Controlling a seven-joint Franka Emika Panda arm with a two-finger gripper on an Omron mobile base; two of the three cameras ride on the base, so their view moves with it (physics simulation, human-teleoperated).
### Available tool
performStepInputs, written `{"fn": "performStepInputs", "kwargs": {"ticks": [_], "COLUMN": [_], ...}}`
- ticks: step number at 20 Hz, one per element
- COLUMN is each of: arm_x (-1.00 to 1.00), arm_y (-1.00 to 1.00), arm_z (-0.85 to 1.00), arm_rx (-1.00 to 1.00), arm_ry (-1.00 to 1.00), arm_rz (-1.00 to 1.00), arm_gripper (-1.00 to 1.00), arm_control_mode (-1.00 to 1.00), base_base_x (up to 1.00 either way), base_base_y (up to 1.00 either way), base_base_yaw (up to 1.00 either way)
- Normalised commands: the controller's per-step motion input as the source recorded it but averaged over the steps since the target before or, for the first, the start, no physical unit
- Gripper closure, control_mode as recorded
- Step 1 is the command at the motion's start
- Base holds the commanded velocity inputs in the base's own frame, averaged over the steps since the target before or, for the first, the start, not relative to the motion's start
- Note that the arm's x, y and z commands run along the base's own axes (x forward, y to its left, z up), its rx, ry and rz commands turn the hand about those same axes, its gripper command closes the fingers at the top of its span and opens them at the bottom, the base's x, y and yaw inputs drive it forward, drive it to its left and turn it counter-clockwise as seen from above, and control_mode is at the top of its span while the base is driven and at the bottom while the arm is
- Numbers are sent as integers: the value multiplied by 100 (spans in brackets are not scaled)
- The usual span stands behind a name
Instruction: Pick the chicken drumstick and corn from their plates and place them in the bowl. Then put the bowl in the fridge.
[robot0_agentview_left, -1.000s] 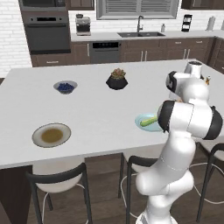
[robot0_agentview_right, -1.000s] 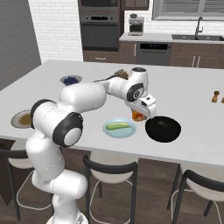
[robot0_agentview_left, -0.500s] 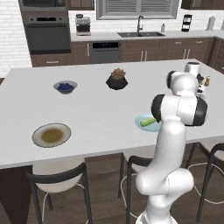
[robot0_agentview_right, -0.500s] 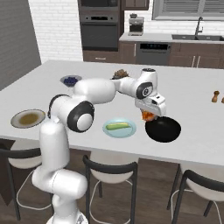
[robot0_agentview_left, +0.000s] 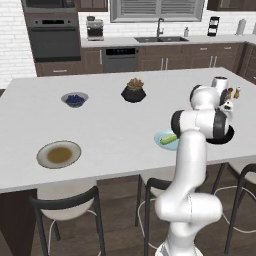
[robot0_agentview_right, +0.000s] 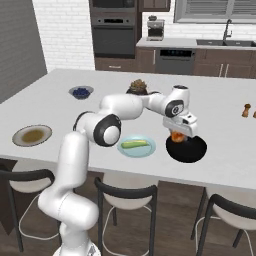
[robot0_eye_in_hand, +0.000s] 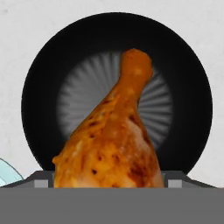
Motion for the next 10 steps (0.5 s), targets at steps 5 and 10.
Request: {"fn": "performStepInputs", "kwargs": {"ticks": [5, 10], "arm_x": [0, 0], "arm_y": [-4, 0], "arm_z": [-52, -33], "arm_rx": [0, 0], "arm_ry": [0, 0], "arm_rz": [0, 0], "arm_gripper": [100, 100], "arm_control_mode": [-100, -100], "base_base_x": [0, 0], "base_base_y": [0, 0], "base_base_yaw": [0, 0]}}
